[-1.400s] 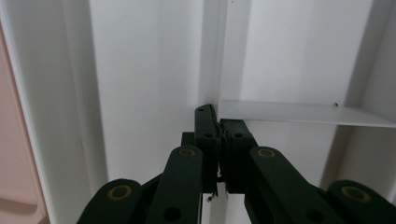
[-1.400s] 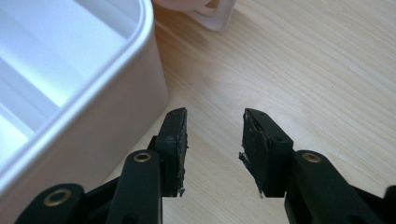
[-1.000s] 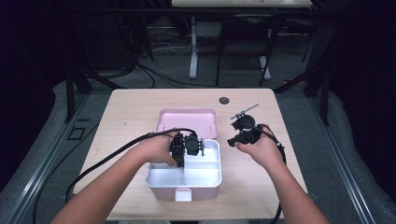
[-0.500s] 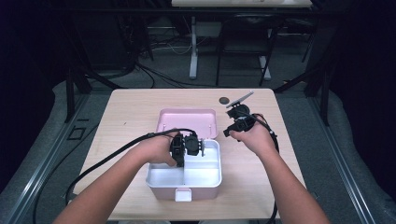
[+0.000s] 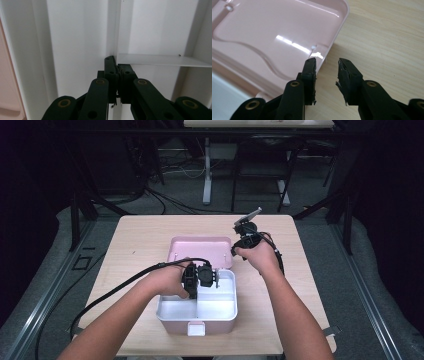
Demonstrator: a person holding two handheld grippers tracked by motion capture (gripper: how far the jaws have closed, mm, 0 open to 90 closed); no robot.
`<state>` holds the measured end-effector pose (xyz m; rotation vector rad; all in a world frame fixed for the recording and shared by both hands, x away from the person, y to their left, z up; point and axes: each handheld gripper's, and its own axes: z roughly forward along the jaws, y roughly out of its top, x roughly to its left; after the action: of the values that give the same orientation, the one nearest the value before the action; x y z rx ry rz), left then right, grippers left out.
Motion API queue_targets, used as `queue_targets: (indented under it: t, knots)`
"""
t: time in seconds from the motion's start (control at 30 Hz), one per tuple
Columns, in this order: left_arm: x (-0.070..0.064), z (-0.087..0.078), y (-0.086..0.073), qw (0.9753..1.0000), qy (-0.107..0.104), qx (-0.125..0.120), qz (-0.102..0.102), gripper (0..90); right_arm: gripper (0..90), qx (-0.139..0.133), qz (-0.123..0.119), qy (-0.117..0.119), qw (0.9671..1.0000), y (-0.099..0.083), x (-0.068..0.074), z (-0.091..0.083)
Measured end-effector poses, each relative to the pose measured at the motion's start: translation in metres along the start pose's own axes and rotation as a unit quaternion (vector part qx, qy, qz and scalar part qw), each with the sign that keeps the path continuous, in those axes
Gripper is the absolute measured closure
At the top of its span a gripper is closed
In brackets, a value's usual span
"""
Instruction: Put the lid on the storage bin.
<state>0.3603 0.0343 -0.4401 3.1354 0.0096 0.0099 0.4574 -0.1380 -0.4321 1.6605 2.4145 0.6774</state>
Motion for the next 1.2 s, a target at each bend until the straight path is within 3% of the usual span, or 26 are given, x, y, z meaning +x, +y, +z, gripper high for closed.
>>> queue_targets:
  t: [0.37, 0.4, 0.43, 0.67, 1.2]
  knots:
    - [-0.001, 0.0, 0.0, 1.0, 0.002, -0.001, -0.002, 87.0, 71.4, 0.006, 0.031, -0.018, 0.9993, 0.016, 0.001, 0.028]
    - [-0.001, 0.0, 0.0, 1.0, 0.002, -0.001, -0.002, 87.0, 71.4, -0.006, 0.036, -0.02, 0.9991, 0.016, 0.001, 0.032]
    - [-0.001, 0.0, 0.0, 1.0, 0.003, -0.001, -0.002, 87.0, 71.4, 0.003, 0.037, -0.02, 0.9991, 0.018, 0.0, 0.032]
    - [-0.002, 0.0, 0.0, 1.0, 0.007, 0.001, 0.002, 87.2, 73.5, 0.001, 0.059, -0.026, 0.9979, 0.021, -0.005, 0.039]
    - [-0.002, 0.0, 0.0, 1.0, 0.005, 0.001, 0.001, 87.3, 78.7, -0.017, 0.095, -0.022, 0.9951, 0.022, -0.006, 0.046]
